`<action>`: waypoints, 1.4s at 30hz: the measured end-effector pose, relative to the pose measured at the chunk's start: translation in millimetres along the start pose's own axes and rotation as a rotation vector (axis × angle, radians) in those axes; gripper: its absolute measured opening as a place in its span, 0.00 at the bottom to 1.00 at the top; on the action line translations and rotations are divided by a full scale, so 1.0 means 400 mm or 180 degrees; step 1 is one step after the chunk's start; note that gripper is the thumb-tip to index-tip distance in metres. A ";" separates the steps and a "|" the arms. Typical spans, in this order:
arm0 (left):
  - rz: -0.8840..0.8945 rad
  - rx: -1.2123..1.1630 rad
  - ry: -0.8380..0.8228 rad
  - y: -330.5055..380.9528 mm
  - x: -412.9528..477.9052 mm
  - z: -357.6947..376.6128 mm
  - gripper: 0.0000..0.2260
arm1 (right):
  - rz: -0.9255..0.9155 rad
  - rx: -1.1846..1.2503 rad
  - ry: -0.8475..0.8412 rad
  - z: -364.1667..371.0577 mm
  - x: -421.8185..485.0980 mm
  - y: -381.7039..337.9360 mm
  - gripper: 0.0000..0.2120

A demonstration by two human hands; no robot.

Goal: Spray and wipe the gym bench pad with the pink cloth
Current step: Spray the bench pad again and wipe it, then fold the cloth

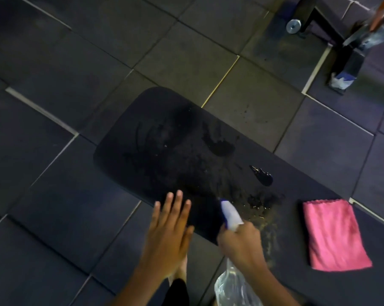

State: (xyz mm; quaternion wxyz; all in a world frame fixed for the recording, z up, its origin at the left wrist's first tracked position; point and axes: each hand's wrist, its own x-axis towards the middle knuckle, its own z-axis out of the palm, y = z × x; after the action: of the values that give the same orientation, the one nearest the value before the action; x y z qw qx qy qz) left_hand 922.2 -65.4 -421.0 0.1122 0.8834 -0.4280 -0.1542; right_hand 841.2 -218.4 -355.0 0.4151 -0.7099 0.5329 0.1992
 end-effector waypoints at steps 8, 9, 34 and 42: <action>0.0455 -0.0074 -0.0294 0.216 0.122 0.050 0.23 | -0.0094 0.0429 0.0117 -0.090 -0.039 0.185 0.22; 0.0438 -0.0080 -0.0294 0.225 0.135 0.049 0.23 | -0.0098 0.0791 0.0198 -0.102 -0.050 0.200 0.14; 0.0662 -0.0057 -0.0907 0.544 -0.003 0.119 0.25 | -0.1599 0.2925 0.1963 -0.415 -0.262 0.569 0.32; 0.0630 -0.0174 -0.0653 0.548 -0.035 0.152 0.27 | -0.1311 0.2911 0.2540 -0.475 -0.156 0.648 0.30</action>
State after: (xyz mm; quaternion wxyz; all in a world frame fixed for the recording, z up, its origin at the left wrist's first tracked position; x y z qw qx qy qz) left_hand 733.4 -191.6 -402.4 0.1065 0.8131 -0.5178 -0.2435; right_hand 549.9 -356.4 -298.0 0.4755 -0.5686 0.5303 -0.4116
